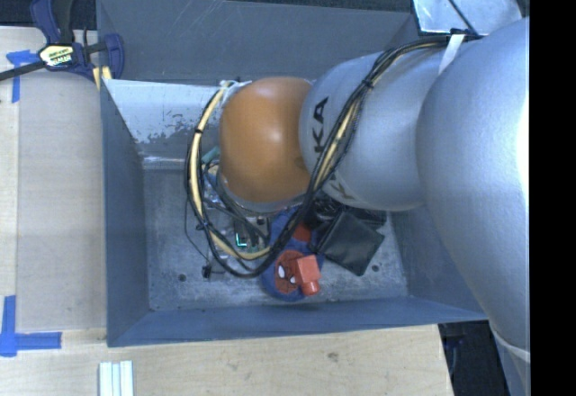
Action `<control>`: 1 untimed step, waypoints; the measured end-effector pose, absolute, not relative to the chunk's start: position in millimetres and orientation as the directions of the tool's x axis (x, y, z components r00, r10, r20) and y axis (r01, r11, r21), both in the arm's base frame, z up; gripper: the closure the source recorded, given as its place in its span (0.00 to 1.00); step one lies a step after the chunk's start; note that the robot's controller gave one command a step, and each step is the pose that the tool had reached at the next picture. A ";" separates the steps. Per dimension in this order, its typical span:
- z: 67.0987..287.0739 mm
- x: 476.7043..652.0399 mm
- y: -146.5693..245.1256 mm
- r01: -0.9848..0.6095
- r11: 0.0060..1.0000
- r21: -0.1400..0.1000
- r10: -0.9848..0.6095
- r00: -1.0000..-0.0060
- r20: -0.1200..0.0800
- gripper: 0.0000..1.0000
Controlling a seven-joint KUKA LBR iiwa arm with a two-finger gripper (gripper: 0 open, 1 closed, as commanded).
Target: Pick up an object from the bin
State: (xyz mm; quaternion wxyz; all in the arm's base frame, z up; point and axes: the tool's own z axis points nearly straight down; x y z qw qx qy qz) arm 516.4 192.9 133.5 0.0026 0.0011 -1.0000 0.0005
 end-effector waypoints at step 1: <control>68.7 561.4 133.4 -0.233 0.973 -0.002 -0.233 -0.973 0.000 0.00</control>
Offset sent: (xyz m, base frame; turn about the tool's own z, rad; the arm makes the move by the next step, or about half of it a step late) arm 0.0442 -0.0563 -0.0635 -0.2360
